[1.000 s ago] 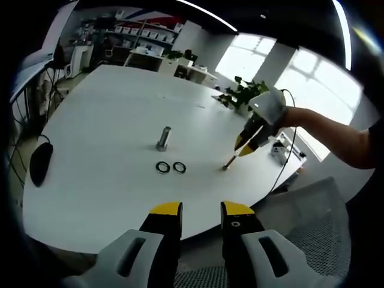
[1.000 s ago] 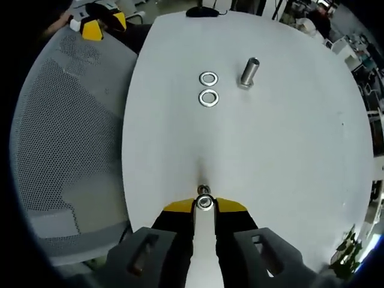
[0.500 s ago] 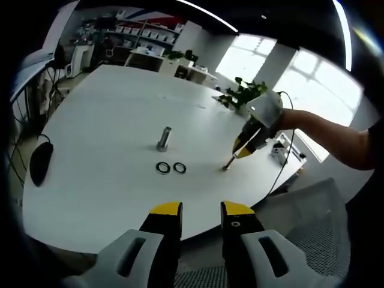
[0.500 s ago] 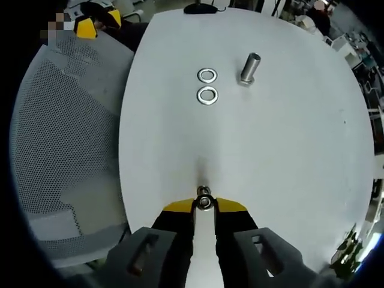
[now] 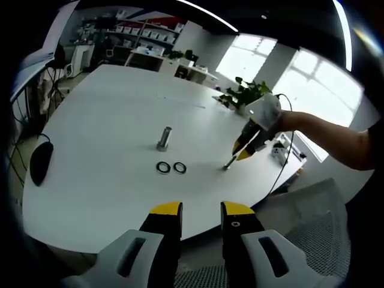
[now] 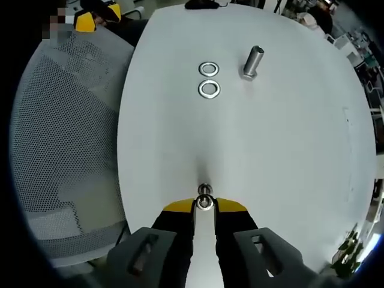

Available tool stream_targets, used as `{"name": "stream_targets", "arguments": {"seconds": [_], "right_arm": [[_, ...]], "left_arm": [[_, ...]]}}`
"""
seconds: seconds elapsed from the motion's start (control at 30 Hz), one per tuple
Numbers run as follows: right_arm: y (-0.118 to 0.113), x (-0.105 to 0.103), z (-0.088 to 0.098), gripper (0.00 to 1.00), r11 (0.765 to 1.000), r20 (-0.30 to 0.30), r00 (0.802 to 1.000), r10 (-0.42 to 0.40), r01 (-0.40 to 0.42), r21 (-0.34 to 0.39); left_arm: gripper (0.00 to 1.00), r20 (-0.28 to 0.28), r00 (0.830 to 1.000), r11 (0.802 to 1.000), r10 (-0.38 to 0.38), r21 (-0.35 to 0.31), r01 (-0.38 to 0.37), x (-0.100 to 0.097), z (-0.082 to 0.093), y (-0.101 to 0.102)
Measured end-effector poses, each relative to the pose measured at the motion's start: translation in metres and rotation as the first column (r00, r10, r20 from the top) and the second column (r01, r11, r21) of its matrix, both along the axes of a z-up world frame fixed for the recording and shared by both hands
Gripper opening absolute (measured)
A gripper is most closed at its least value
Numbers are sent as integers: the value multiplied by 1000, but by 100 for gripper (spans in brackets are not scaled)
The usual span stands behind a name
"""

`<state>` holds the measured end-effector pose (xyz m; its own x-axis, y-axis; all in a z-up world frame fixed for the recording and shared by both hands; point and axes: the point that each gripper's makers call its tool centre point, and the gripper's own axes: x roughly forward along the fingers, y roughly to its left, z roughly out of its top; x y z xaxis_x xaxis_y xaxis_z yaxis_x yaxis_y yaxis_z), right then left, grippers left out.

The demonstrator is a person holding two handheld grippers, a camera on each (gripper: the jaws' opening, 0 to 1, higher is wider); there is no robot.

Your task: Place the washer onto the threaded stud by aligning its center hole with the stud, sliding it down to the base, and recovering from edge contact or off-axis alignment until the washer reaches the visible bottom stop.

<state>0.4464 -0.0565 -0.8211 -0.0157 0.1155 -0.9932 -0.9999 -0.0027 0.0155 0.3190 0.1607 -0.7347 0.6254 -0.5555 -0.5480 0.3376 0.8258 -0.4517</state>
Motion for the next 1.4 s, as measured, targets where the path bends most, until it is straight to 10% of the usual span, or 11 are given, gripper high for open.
{"name": "stream_targets", "arguments": {"seconds": [1.4], "right_arm": [[3, 2, -34, 18, 1000, 16, 1000, 0, 0, -26]], "left_arm": [[23, -1, 1000, 1000, 2, 3, -2, 0, 0, 0]]}}
